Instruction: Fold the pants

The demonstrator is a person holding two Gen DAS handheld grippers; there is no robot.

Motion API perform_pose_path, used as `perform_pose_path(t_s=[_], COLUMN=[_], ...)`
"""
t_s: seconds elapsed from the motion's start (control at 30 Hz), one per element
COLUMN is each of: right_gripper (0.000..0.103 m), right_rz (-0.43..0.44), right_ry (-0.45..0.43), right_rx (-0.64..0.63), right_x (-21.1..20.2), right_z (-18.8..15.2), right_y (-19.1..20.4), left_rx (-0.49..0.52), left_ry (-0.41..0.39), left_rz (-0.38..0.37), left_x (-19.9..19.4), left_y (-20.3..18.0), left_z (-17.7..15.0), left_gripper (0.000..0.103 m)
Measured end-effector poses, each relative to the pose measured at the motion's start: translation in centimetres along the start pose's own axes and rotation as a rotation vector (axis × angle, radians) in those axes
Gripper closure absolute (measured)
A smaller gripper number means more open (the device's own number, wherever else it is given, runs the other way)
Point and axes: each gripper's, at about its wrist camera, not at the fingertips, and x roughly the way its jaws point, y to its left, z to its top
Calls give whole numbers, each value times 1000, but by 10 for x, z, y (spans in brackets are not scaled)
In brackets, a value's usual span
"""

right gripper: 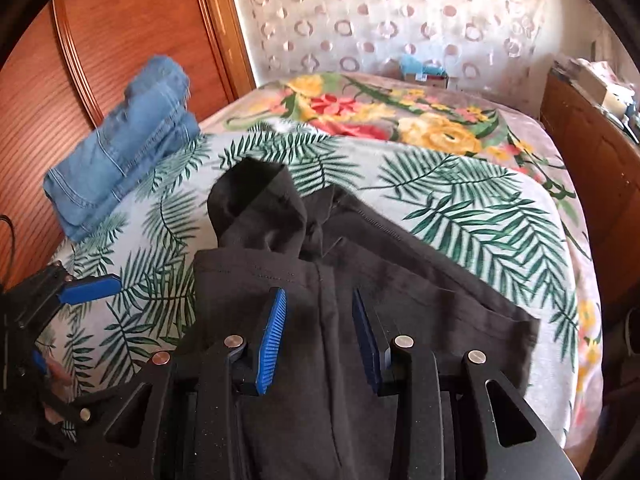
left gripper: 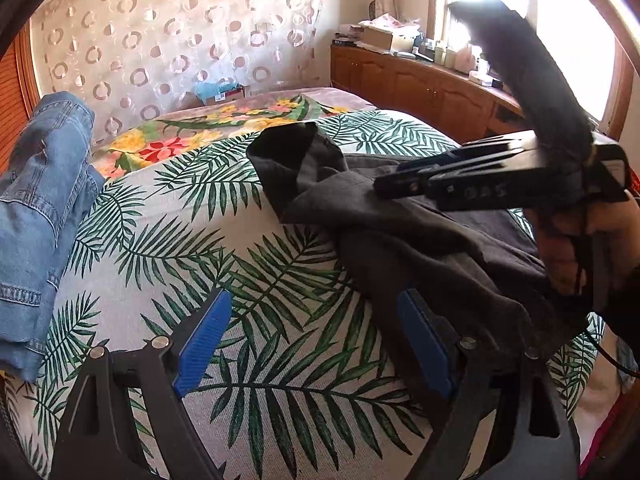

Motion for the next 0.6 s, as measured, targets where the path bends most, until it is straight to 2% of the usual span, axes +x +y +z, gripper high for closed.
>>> perform_pose_path(t_s=[0.17,0.37,0.43,0.5,0.6], right_gripper=[67,67,73,90,98], right_rz=[-23,5,10,-27,-18], right_ry=[34,49,51,66,48], right_rx=[9,28,22,2,-3], right_x=[15,22,22,23,18], right_z=[1,6,6,7,8], right_y=[1,-1,-2,-1,2], left_rx=[4,-8,-5,-4,-8], left_ry=[3,6,7,8,7], left_rz=[-6,-9,-9,-11,-10], left_x=[1,3,2,2,0], left_y=[-2,-1,-1,-1,-2], left_z=[-3,-5,-6,-7,-8], left_gripper=[17,17,17,17,17])
